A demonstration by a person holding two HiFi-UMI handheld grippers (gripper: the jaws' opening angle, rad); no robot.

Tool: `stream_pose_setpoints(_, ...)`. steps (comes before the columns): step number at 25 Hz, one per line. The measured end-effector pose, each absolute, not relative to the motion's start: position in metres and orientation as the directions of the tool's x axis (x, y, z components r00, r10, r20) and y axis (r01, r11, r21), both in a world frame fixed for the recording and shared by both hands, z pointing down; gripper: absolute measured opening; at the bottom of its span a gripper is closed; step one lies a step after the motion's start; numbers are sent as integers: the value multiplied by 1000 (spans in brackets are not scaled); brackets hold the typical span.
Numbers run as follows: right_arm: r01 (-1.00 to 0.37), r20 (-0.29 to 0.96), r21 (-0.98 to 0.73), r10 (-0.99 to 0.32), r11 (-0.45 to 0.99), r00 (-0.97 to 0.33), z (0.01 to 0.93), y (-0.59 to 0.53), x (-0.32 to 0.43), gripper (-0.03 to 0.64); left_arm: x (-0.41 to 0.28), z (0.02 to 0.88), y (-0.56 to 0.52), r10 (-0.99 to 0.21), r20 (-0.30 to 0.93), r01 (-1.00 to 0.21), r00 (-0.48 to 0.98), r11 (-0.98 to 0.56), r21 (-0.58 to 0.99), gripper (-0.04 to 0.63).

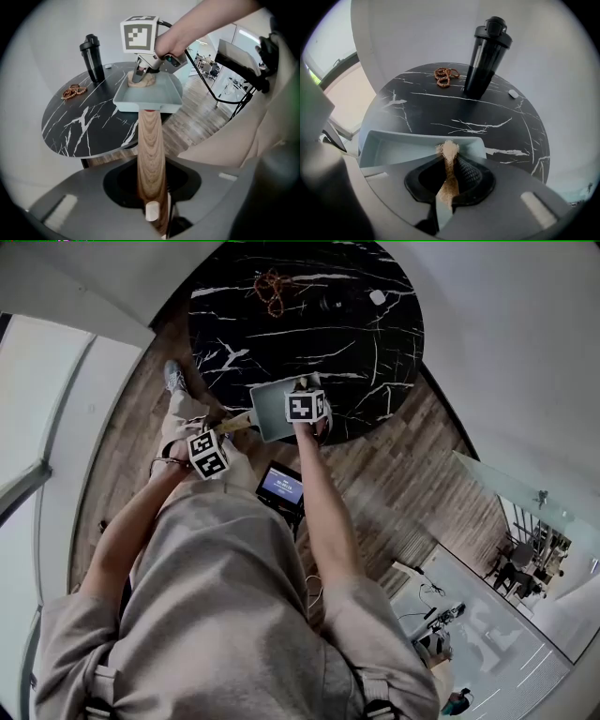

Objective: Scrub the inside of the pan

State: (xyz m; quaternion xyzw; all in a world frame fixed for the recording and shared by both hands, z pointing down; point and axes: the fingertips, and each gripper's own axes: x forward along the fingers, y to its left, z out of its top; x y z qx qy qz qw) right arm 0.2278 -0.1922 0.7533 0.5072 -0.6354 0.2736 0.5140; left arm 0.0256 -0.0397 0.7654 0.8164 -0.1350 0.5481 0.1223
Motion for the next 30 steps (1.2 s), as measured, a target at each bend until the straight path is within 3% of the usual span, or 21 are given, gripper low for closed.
stream_pose_setpoints(12, -881, 943, -23, -282, 473, -176, 758, -170, 160, 37, 26, 766, -40, -95, 926, -362, 365, -931, 48, 87)
stream_pose_setpoints(18, -892, 916, -257, -200, 373, -348, 766, -152, 129, 41, 27, 767, -40, -94, 926, -357, 366, -933, 47, 87)
stream_pose_setpoints(24, -872, 898, -303, -191, 384, -396, 758, -147, 122, 44, 27, 764, -40, -81, 930, -368, 357, -928, 60, 86)
stream_pose_setpoints(27, -830, 919, -209, -186, 517, -347, 743, -153, 141, 46, 26, 765, -44, -82, 931, -374, 355, -926, 61, 86)
stream_pose_setpoints(30, -644, 964, 100, -234, 759, -126, 730, -167, 183, 46, 25, 765, -46, -84, 931, -376, 357, -925, 61, 86)
